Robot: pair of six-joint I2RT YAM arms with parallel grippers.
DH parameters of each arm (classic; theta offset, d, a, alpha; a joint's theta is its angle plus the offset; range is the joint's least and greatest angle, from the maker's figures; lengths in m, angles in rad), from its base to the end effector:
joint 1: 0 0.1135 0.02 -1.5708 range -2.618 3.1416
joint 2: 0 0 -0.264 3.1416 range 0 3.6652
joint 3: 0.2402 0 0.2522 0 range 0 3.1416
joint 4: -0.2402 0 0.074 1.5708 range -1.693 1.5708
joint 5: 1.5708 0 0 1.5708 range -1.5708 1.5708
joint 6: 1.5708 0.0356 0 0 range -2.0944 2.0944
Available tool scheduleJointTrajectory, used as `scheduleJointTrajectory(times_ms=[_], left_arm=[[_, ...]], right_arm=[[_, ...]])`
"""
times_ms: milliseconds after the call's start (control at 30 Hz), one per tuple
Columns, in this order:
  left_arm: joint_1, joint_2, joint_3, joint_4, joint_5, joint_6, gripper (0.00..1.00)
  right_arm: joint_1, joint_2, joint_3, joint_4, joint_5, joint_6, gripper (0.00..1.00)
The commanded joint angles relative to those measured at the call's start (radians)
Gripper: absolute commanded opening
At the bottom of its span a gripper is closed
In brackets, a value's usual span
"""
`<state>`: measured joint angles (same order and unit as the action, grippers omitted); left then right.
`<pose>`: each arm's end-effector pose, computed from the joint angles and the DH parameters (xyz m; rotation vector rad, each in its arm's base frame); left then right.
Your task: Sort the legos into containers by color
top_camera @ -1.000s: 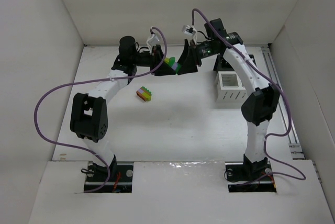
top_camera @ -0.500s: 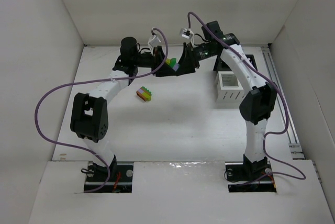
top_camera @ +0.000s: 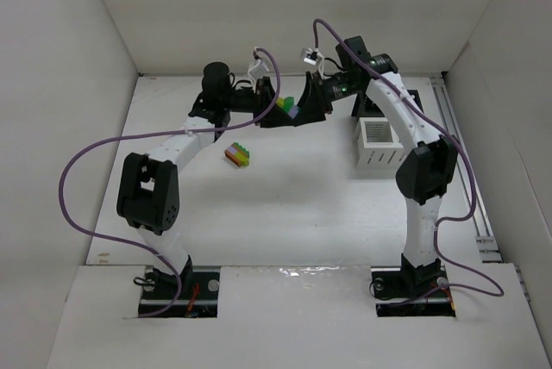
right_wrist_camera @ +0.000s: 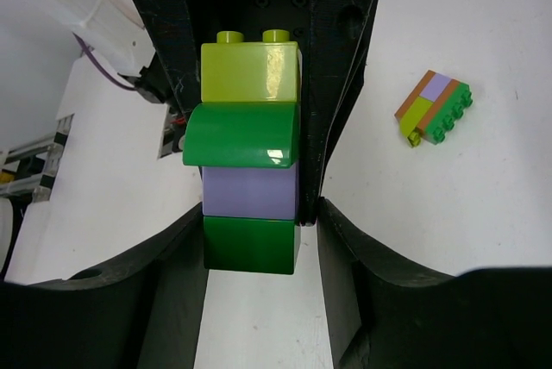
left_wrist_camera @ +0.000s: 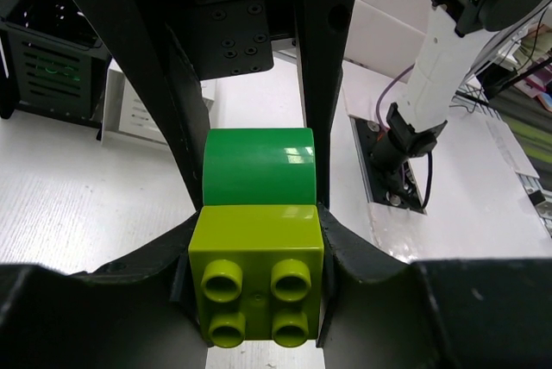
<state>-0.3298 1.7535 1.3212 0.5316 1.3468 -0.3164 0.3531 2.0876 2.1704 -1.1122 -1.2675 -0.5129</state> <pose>0.3644 -0.1614 0.3331 1.1694 1.3092 -1.4583 0.3947 0.1817 0.3505 -1.2716 1.7289 1.4938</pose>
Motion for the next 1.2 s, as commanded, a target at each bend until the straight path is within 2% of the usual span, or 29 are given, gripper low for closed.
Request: scheduleJointTrajectory(times_ms=[0, 67, 133, 200, 233, 467, 533, 567, 633, 733, 1000, 1067, 1167], left_arm=[[0.014, -0.034, 0.0, 0.057, 0.025, 0.02, 0.12], [0.014, -0.034, 0.0, 0.057, 0.025, 0.02, 0.12], [0.014, -0.034, 0.0, 0.057, 0.025, 0.02, 0.12], [0.014, -0.034, 0.0, 0.057, 0.025, 0.02, 0.12], [0.014, -0.034, 0.0, 0.057, 0.025, 0.02, 0.12], [0.014, -0.034, 0.0, 0.057, 0.025, 0.02, 0.12], [0.014, -0.034, 0.0, 0.057, 0.025, 0.02, 0.12], [0.014, -0.034, 0.009, 0.057, 0.025, 0.02, 0.12], [0.014, -0.034, 0.009, 0.057, 0.025, 0.02, 0.12], [0.014, -0.034, 0.009, 0.057, 0.025, 0.02, 0.12], [0.014, -0.034, 0.009, 0.057, 0.025, 0.02, 0.12], [0.014, -0.025, 0.009, 0.057, 0.025, 0.02, 0.12], [0.014, -0.025, 0.009, 0.057, 0.025, 0.011, 0.12]], right_arm=[[-0.036, -0.021, 0.032, -0.063, -0.021, -0.024, 0.48], [-0.036, -0.021, 0.046, -0.089, -0.021, -0.024, 0.48], [-0.045, -0.011, 0.055, -0.089, -0.032, -0.024, 0.52], [-0.045, -0.011, 0.065, -0.1, -0.032, -0.024, 0.67], [-0.045, -0.011, 0.074, -0.1, -0.032, -0.024, 0.7], [-0.054, 0.0, 0.085, -0.118, -0.041, -0.024, 0.67], [-0.054, 0.0, 0.085, -0.118, -0.041, -0.024, 0.73], [-0.054, 0.0, 0.095, -0.118, -0.032, -0.024, 0.84], [-0.043, 0.009, 0.107, -0.109, -0.018, -0.015, 0.95], [-0.034, 0.028, 0.129, -0.097, 0.0, 0.013, 0.99], [-0.005, 0.028, 0.141, -0.031, 0.034, 0.047, 0.96], [0.004, 0.028, 0.141, -0.021, 0.043, 0.047, 0.93], [0.004, 0.028, 0.141, -0.009, 0.043, 0.056, 0.8]])
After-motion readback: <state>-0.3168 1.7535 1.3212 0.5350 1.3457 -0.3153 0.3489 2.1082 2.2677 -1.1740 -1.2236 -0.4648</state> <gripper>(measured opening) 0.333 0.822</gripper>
